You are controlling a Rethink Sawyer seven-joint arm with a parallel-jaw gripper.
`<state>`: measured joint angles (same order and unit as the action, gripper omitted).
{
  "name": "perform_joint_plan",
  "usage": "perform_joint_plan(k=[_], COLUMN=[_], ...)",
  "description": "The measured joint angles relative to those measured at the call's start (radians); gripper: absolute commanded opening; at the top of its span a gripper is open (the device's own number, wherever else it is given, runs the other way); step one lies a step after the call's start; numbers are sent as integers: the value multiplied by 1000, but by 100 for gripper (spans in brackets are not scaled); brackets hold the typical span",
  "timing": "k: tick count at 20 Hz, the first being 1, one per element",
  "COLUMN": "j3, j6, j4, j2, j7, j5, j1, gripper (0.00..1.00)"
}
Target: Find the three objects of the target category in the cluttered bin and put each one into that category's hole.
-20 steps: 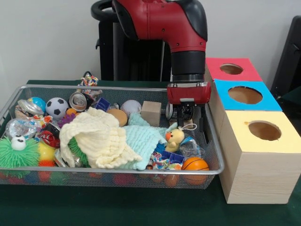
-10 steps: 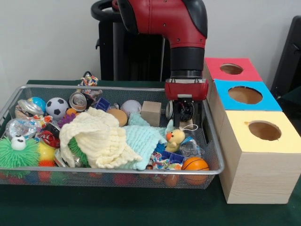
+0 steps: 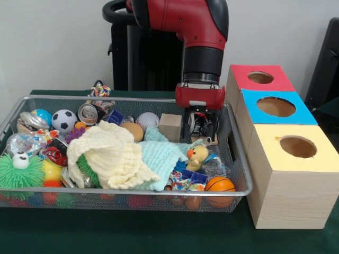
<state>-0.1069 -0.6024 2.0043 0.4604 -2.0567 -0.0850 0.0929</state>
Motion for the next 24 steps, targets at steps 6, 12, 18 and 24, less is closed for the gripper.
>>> perform_joint_plan(k=[6, 12, 18, 24], j3=[-24, -30, -30, -30], j6=[-42, -52, -52, -52], j4=[-14, -31, -51, -61], j2=[-1, -4, -10, -18], j7=[0, 0, 0, 0], j5=[1, 1, 3, 3], j1=[-10, -10, -10, -10], gripper=[100, 100, 100, 0])
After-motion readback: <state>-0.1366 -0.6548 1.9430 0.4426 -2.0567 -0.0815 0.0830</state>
